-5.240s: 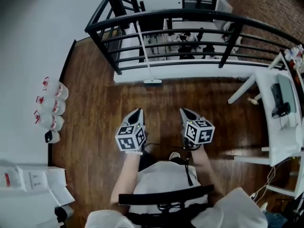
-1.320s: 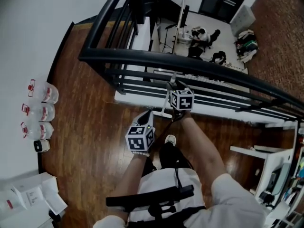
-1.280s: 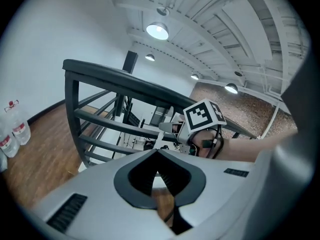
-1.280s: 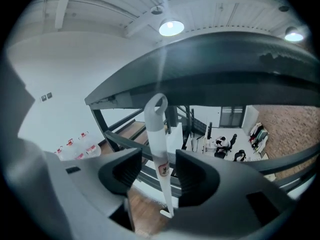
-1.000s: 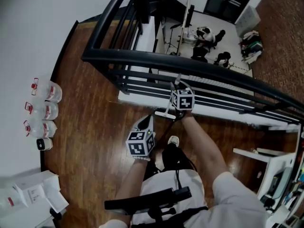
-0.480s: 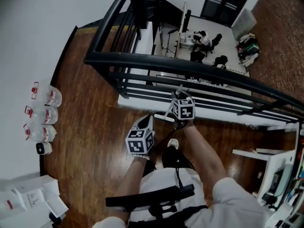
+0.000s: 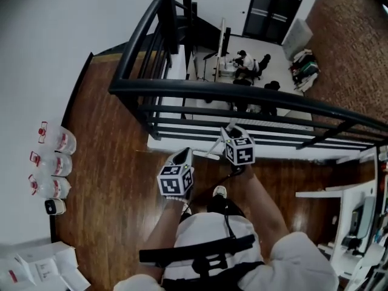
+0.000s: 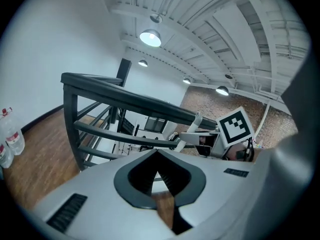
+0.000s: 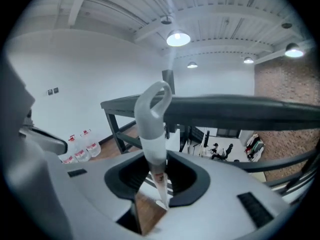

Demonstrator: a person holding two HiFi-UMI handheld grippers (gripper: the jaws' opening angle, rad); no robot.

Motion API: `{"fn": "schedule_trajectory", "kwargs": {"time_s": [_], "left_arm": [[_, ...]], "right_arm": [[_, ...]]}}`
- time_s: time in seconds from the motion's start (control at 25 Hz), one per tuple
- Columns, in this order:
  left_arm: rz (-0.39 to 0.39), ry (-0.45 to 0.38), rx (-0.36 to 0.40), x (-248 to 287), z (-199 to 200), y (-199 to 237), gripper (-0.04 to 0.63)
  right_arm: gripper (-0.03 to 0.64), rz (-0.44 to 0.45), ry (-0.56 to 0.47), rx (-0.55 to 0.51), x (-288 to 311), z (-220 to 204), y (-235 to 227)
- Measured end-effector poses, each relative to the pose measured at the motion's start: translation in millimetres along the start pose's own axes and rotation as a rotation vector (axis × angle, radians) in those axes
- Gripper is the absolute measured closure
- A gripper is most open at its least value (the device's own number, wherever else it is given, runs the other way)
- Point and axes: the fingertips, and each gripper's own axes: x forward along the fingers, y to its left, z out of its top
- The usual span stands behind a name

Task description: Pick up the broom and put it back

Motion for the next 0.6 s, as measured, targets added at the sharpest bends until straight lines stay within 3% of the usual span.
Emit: {"fn": "schedule_trajectory", "kwargs": {"time_s": [0.44,0.6], "left_arm": [[-0.026,-0.080,0.045,-20,29,-14,0.607],[-0.032,-0.108,0.059,-26,40,-22,0.607]], "right_arm": [[0.486,-0.004,-0.161,-0.040,-86,85,23],[0.486,0.001,-0.196,-0.044,-101,97,27]]}}
